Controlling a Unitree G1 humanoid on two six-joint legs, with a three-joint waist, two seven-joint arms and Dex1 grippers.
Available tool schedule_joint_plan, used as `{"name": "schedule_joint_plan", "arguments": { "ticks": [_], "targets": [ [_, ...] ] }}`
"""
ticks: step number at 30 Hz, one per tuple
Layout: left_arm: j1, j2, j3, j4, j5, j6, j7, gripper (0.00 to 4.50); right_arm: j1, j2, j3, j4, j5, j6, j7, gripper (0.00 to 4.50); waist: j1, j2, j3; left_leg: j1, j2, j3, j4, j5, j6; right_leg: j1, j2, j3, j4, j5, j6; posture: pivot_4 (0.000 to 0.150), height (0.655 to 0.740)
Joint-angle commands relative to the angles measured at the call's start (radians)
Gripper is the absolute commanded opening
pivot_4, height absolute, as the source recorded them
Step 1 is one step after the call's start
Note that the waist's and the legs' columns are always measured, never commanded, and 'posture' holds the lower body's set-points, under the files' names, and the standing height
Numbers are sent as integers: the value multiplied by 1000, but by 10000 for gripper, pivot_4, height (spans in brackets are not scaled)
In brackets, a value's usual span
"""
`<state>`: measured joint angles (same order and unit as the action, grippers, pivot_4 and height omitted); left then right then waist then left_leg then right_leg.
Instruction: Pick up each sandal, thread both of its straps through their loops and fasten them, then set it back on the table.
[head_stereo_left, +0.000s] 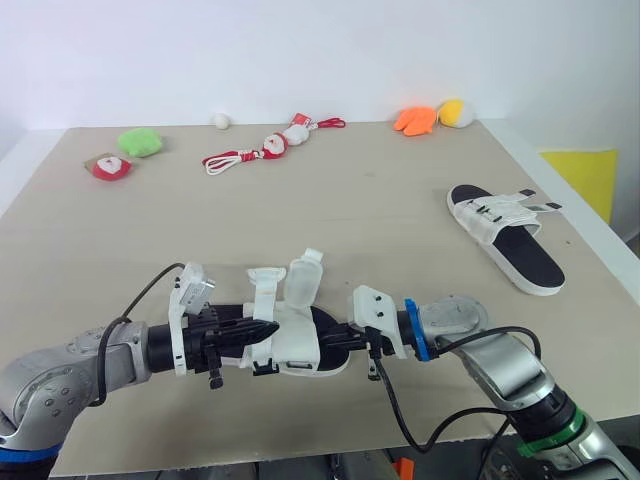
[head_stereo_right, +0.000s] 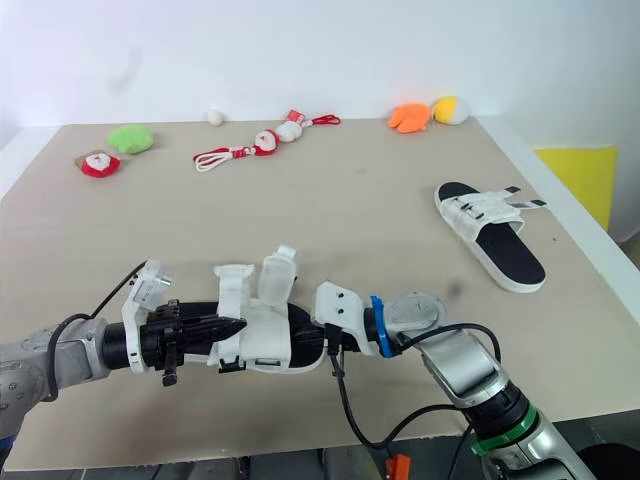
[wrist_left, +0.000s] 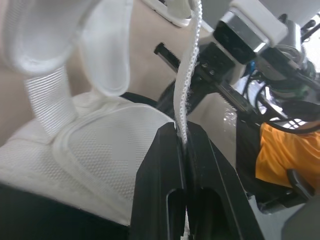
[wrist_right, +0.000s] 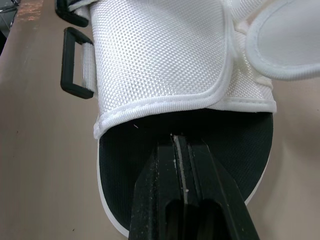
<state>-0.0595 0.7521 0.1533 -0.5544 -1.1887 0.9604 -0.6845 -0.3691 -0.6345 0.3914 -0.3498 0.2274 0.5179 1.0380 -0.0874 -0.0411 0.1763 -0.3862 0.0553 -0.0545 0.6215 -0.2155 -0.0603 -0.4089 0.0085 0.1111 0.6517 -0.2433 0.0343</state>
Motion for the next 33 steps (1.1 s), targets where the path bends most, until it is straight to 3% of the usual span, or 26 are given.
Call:
{"name": "schedule_joint_plan", "arguments": {
  "ticks": [1,8,19,25,33],
  "targets": [
    [14,17,19,-52,-68,14,-18,239,23,-4,46,35,-28,28,0,0,0,0,0,0,0,0,0,0,0,0,0,0,0,0,0,1500,7400],
    [18,42,14,-48,-87,18,-9,239,27,-3,46,30,-26,31,0,0,0,0,0,0,0,0,0,0,0,0,0,0,0,0,0,1500,7400],
    [94,104,-38,-69,65,-38,-83,239,28,-5,41,29,-25,34,-1,0,-1,1,0,1,2,0,-2,-1,-1,-1,2,0,0,-2,-3,1500,7400],
    [106,70,-17,-30,84,-87,-68,239,30,-7,40,28,-24,35,-2,0,-1,1,0,1,3,0,-2,-2,-1,-1,2,0,0,-2,-4,1500,7400],
    [135,12,62,-4,-27,-111,-65,239,24,-6,40,31,-24,36,1,0,0,1,0,1,3,0,-2,-2,-1,-1,2,0,0,-2,-4,1500,7400]
  ]
}}
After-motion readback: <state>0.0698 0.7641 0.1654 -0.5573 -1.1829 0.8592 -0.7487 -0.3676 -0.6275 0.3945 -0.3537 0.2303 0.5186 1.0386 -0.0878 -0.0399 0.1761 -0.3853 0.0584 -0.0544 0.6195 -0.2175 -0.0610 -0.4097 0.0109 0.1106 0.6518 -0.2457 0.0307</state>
